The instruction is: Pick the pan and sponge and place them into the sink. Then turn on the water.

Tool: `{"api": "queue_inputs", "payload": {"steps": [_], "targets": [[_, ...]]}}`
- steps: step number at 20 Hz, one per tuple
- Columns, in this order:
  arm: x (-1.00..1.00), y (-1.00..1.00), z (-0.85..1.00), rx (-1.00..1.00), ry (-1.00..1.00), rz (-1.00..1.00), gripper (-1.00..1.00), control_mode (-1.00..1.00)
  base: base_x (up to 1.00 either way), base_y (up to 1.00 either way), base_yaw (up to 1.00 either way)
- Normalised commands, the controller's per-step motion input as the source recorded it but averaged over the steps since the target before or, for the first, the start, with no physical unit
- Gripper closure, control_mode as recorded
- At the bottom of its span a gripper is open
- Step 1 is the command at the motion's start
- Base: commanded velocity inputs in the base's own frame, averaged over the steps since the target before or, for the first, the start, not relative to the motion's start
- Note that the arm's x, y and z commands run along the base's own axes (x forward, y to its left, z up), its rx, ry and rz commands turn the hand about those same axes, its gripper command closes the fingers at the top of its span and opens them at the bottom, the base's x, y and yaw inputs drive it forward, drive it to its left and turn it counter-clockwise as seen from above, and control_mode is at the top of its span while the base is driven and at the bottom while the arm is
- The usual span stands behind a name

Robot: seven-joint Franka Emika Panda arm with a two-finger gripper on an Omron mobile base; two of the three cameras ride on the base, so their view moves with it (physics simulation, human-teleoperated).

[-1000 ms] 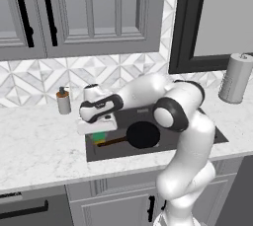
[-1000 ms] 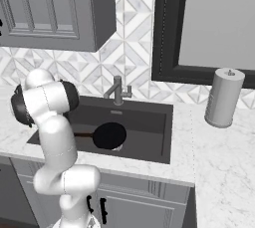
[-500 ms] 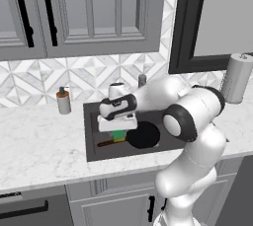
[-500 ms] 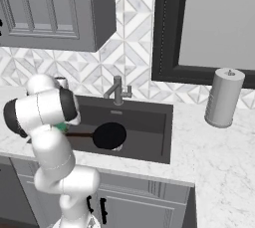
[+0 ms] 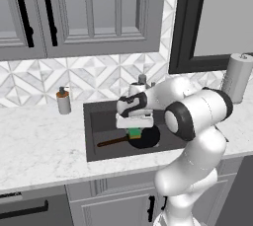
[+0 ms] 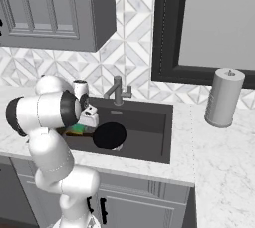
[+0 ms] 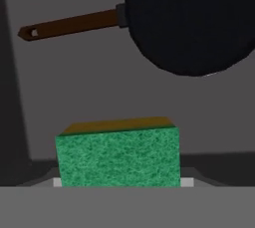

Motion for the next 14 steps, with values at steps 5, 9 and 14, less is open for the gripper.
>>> {"api": "queue_inputs", "payload": {"steps": [5,9,14], "targets": [[0.61,-0.23,-0.17,0.0,0.0,0.0,1.0,-1.0,0.0,0.0,0.0],[0.52,-0.16,-0.33,0.0,0.0,0.0,1.0,-1.0,0.0,0.0,0.0],[0.43,-0.01,-0.51,0.0,0.0,0.0,1.0,-1.0,0.0,0.0,0.0]]}}
